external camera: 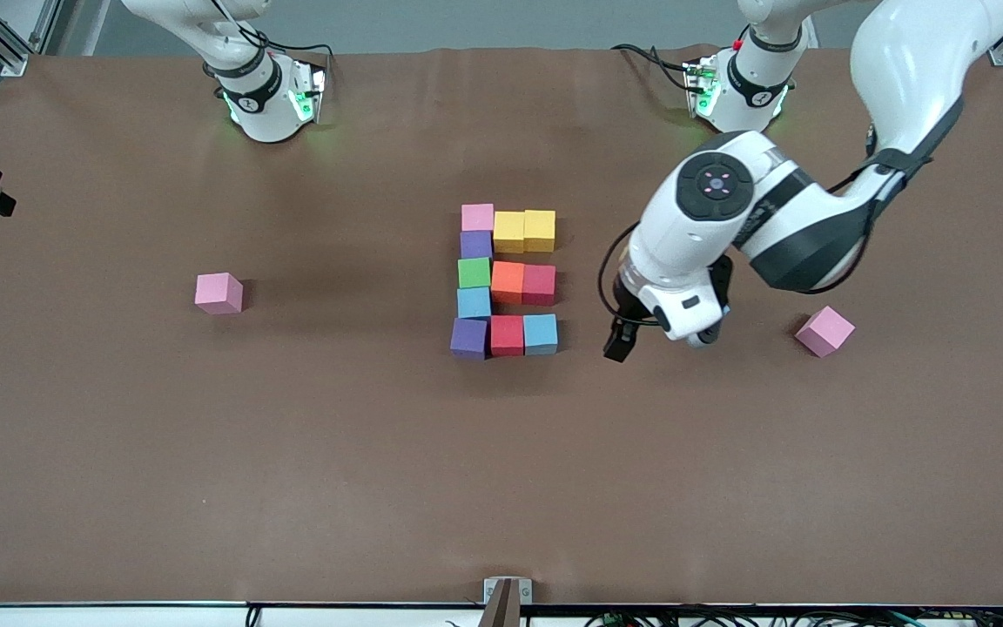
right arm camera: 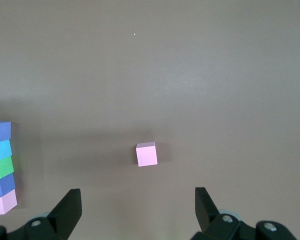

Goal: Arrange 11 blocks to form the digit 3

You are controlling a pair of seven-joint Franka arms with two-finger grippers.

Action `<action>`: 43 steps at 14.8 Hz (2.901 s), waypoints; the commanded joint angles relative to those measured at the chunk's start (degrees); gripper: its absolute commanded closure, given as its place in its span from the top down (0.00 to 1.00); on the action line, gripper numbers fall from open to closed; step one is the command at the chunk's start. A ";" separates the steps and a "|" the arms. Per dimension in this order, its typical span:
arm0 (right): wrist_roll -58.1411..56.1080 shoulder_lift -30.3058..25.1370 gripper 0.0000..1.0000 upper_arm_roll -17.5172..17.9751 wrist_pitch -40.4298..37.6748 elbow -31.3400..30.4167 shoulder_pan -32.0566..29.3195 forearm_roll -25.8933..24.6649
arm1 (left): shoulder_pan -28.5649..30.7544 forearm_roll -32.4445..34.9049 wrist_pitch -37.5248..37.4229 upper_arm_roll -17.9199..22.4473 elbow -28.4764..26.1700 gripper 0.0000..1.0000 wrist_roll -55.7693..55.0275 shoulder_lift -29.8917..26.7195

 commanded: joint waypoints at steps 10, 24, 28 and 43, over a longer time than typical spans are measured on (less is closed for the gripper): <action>-0.39 0.18 1.00 -0.11 0.10 0.66 0.26 -0.06 | 15.46 0.19 -18.28 -3.81 7.83 1.00 57.77 -7.87; -0.31 0.01 1.00 -0.11 2.03 0.93 -0.09 -0.15 | 22.46 -17.51 -25.75 4.82 7.75 1.00 85.63 -28.41; -0.39 0.01 1.00 -0.11 1.95 1.19 0.00 -1.02 | 5.58 -29.42 -25.84 31.91 6.87 1.00 96.26 -38.37; -0.30 0.09 1.00 -0.20 2.03 1.89 0.00 -0.23 | -23.89 -37.16 -25.06 64.21 -7.98 1.00 103.14 -52.52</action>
